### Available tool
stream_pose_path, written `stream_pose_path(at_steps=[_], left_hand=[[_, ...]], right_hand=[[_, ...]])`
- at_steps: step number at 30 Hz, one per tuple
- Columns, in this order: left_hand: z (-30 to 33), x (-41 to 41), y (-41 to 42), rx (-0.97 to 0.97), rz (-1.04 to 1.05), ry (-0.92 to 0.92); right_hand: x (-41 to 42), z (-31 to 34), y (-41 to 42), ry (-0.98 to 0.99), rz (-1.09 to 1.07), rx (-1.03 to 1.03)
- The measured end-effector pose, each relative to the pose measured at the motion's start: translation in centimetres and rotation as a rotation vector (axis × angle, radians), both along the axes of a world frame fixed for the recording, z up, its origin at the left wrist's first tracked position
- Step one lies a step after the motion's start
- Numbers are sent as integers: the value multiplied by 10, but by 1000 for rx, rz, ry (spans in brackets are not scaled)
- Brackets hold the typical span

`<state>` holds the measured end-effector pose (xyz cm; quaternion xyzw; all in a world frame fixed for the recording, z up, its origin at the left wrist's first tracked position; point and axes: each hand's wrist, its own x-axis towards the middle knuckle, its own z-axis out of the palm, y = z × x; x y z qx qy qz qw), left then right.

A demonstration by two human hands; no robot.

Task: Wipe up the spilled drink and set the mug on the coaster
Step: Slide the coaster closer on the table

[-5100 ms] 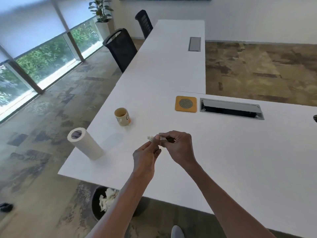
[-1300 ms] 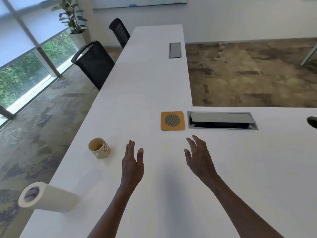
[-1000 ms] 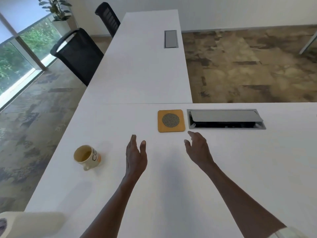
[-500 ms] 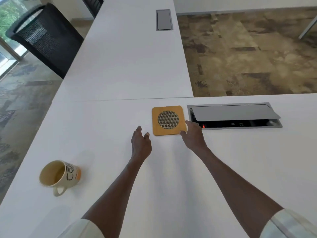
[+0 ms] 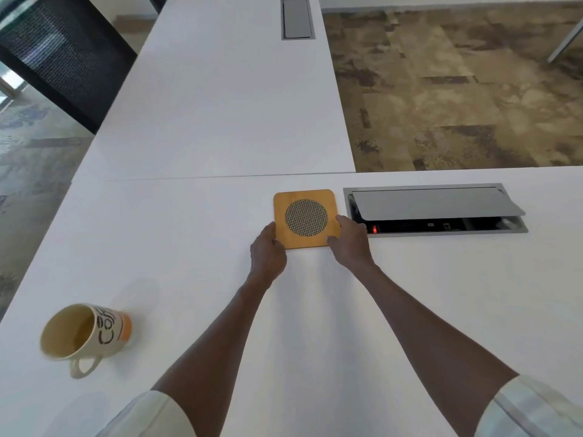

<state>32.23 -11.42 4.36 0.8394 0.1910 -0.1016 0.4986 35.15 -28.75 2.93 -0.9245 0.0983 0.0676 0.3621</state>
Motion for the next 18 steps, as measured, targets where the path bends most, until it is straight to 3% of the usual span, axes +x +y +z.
stream_pose_path(at_steps=[9, 18], left_hand=[[12, -9, 2, -166, 108, 22], [34, -68, 8, -244, 231, -9]], right_hand=[[-8, 1, -9, -22, -140, 227], [-72, 25, 2, -131, -161, 278]])
